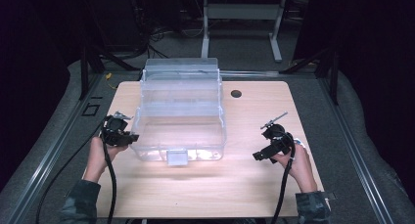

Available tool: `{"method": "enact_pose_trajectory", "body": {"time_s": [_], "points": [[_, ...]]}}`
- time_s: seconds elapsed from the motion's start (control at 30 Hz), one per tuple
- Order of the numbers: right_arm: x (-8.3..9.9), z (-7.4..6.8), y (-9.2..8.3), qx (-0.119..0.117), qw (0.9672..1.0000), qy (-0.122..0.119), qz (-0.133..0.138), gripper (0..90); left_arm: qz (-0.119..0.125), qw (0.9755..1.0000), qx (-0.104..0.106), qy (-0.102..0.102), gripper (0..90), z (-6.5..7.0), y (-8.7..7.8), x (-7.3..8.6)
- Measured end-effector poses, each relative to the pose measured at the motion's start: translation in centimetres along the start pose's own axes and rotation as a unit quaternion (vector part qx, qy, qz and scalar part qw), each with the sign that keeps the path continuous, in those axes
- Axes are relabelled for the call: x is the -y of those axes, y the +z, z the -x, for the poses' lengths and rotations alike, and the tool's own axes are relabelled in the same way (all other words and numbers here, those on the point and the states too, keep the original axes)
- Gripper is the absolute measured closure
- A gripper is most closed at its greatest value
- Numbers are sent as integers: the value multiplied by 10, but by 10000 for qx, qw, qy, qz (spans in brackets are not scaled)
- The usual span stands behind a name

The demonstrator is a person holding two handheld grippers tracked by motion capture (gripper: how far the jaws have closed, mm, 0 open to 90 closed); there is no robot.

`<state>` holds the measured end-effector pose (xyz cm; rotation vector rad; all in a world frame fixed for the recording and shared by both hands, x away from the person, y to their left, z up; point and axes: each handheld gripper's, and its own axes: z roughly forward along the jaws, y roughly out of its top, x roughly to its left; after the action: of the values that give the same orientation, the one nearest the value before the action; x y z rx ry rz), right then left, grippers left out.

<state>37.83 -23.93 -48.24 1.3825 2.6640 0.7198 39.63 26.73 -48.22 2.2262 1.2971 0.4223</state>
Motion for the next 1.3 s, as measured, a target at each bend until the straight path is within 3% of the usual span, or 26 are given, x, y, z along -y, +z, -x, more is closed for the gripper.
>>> {"method": "enact_pose_trajectory", "body": {"time_s": [0.07, 0.23, 0.53, 0.83, 1.1, 1.2, 1.3], "points": [[0, -2, -2, 509, 9986, 1, -128, 49, -8, 10000, 19, 0, 720, 3, 2, -3], [1, 0, -3, 506, 9986, 66, -129, 53, -73, 9999, 35, 139, 715, 14, 5, -9], [2, 3, -2, 476, 9986, 84, -193, 59, -136, 9998, 74, 150, 710, 21, 8, -14], [3, 5, -3, 477, 9986, 111, -199, 62, -146, 9994, 176, 249, 700, 39, 15, -25], [4, 6, -4, 459, 9987, 140, -198, 65, -114, 9989, 343, 286, 680, 40, 17, -26], [4, 5, -5, 439, 9987, 134, -202, 65, -96, 9980, 586, 231, 635, 34, 15, -25], [4, 5, -5, 489, 9985, 103, -204, 65, -86, 9978, 624, 189, 470, 30, 7, -26]]}}
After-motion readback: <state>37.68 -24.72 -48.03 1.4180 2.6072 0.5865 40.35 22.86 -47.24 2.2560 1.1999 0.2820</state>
